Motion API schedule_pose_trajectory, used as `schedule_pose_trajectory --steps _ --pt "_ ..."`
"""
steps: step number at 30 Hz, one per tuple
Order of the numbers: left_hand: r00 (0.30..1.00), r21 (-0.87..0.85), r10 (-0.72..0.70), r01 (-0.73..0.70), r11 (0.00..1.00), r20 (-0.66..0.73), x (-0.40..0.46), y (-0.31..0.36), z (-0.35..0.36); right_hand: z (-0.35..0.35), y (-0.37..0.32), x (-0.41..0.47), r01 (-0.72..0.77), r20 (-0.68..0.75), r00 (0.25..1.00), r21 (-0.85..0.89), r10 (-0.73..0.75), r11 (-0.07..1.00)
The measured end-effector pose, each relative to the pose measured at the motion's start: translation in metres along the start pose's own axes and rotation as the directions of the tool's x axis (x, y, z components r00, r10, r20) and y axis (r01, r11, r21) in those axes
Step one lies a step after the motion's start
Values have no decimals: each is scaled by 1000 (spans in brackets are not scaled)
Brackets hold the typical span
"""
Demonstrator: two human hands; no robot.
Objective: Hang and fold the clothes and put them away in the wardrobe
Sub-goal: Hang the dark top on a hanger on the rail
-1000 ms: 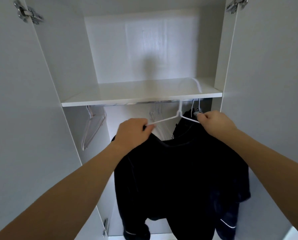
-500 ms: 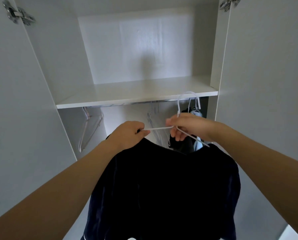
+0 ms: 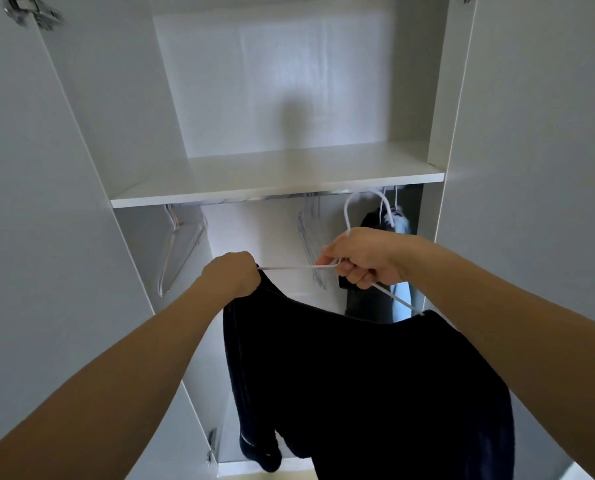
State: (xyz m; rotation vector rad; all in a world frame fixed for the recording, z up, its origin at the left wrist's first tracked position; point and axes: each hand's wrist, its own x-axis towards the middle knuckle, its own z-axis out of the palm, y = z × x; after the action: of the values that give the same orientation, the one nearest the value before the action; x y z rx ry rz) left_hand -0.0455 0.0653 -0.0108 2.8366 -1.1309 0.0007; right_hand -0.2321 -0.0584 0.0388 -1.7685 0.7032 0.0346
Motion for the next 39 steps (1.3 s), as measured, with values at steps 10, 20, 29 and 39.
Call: schedule_pose_trajectory --steps 10,20,29,39 --pt "968 -257 227 -194 947 106 9 2 6 -11 12 4 33 -121 992 97 -21 995" --pt "963 -215 237 -207 954 127 -12 -21 0 5 11 24 212 -269 941 -2 -205 977" --pt "903 -260 268 -185 948 336 -73 -40 3 46 11 54 263 -284 911 -158 -298 952" --pt "896 -772 358 -28 635 262 -125 -30 52 80 21 72 230 -229 924 -309 -307 923"
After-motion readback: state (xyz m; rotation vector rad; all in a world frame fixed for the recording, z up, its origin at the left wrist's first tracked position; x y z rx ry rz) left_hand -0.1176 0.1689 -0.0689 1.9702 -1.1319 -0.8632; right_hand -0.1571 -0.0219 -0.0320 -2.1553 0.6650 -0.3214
